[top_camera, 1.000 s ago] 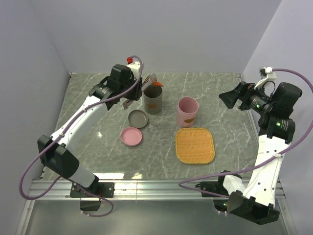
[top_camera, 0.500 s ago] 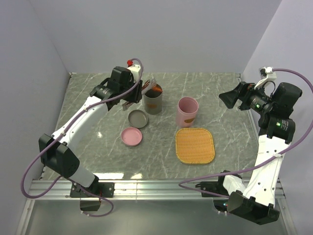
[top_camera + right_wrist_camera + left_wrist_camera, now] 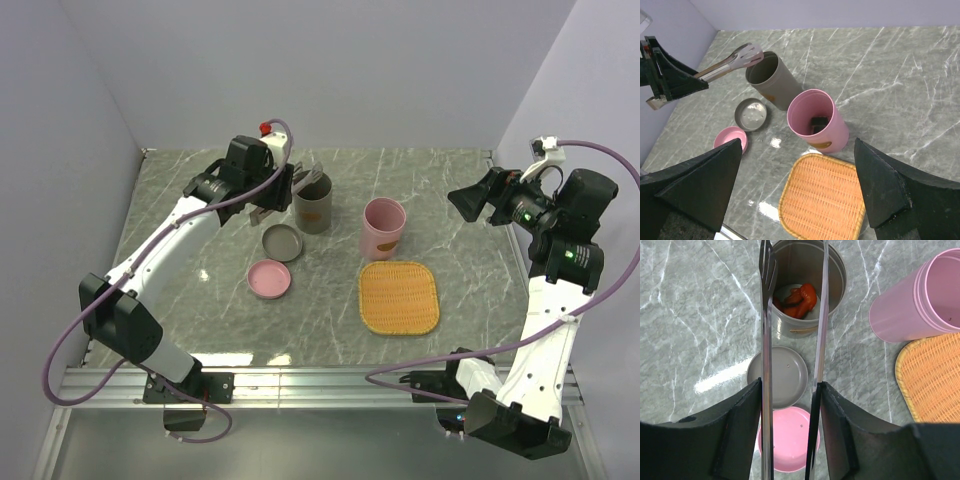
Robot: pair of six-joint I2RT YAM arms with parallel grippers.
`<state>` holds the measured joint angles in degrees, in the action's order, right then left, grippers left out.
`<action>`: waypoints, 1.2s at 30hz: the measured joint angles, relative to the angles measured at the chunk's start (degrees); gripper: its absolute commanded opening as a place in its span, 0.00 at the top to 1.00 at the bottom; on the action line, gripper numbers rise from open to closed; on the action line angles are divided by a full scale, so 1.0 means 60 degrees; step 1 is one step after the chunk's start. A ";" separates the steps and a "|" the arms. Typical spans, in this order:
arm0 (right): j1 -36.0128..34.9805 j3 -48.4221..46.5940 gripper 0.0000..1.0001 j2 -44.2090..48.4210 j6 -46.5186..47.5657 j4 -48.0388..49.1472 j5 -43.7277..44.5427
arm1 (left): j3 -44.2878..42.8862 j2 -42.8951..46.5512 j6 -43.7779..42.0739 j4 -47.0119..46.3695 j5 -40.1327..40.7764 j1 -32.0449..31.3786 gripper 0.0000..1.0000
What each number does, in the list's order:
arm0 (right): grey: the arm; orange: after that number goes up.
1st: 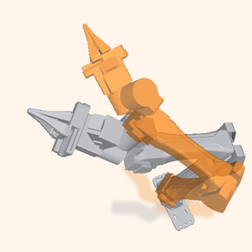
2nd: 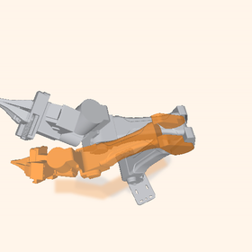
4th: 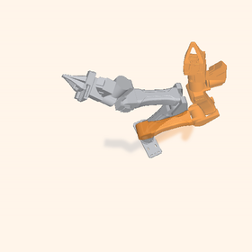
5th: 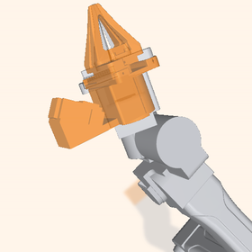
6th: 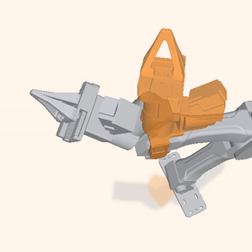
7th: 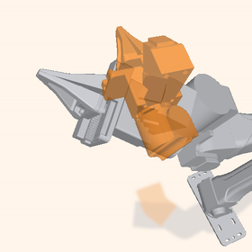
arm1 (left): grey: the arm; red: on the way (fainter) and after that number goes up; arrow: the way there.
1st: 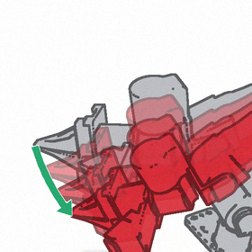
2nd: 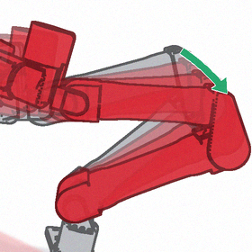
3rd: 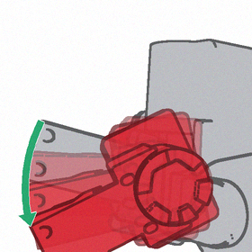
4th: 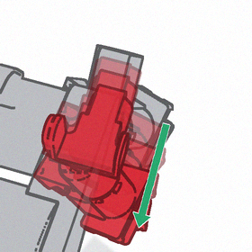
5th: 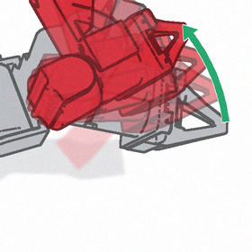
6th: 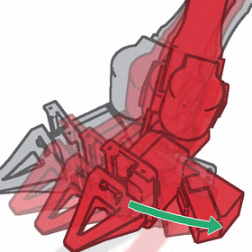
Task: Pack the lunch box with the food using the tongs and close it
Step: Place the food into the lunch box, then put down the clamp
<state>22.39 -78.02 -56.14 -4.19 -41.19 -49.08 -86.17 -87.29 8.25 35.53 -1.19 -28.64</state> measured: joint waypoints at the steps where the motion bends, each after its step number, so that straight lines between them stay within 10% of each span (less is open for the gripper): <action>1: 0.0000 0.0000 0.00 0.0015 0.0000 0.0000 -0.0004 | -0.0018 0.0007 0.0000 0.0022 -0.0004 0.0025 0.46; 23: 0.0000 0.0335 0.00 0.0153 0.0608 -0.0244 -0.0157 | 0.0189 0.1647 -0.1260 0.0532 -0.2714 0.3534 0.44; 36: 0.0000 0.0390 0.00 0.0138 0.0936 -0.0576 -0.0226 | 0.2444 0.4448 -0.6120 0.1883 -0.6787 0.1417 0.44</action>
<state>22.39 -75.68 -55.31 1.43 -44.64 -50.43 -71.50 -60.60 -28.47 46.83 -41.91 -20.14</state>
